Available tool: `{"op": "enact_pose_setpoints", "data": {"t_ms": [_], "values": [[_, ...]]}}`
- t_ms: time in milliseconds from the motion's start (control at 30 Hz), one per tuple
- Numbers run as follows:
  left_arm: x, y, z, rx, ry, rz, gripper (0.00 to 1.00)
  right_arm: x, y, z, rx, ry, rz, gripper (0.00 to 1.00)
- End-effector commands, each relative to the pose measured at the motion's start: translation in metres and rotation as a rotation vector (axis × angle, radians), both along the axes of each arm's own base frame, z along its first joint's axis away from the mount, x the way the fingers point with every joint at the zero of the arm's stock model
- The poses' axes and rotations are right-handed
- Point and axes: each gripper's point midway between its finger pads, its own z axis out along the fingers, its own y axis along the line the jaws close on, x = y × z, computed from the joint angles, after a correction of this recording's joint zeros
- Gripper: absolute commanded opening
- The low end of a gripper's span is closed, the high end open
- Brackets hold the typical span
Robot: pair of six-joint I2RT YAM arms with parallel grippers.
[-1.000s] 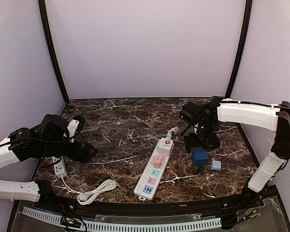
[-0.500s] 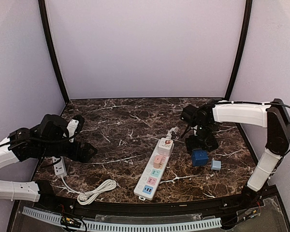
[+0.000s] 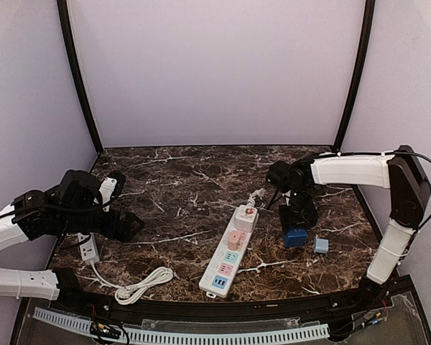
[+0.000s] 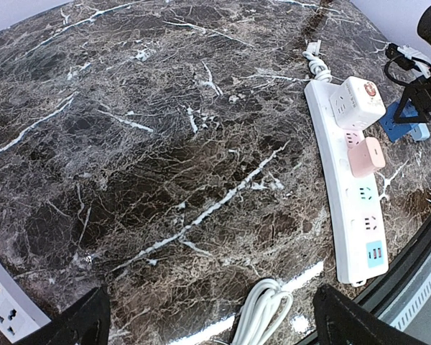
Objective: Insert the plug
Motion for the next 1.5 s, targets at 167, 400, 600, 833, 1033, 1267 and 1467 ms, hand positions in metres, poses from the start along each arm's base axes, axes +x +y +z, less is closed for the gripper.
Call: {"op": "enact_pose_setpoints", "data": {"t_ms": [167, 400, 600, 833, 1033, 1267, 1467], "values": [[0.0, 0.006, 0.015, 0.017, -0.049, -0.018, 0.99, 0.013, 0.016, 0.044, 0.059, -0.035, -0.171, 0.32], [-0.007, -0.013, 0.074, -0.07, -0.23, -0.209, 0.99, 0.014, 0.054, 0.08, 0.27, -0.007, -0.225, 0.26], [-0.011, -0.026, 0.115, -0.134, -0.351, -0.312, 0.99, 0.004, 0.087, 0.113, 0.499, 0.032, -0.144, 0.2], [-0.02, -0.055, 0.139, -0.183, -0.336, -0.46, 0.99, -0.014, 0.109, 0.142, 0.696, 0.071, -0.071, 0.16], [-0.023, -0.076, 0.145, -0.202, -0.317, -0.558, 0.99, -0.024, 0.131, 0.162, 0.809, 0.083, -0.013, 0.11], [-0.028, -0.095, 0.14, -0.141, -0.331, -0.73, 0.99, -0.038, 0.165, 0.17, 0.842, 0.127, 0.073, 0.1], [-0.03, -0.117, 0.135, -0.181, -0.283, -0.811, 0.99, -0.046, 0.202, 0.181, 0.879, 0.15, 0.135, 0.11]]}}
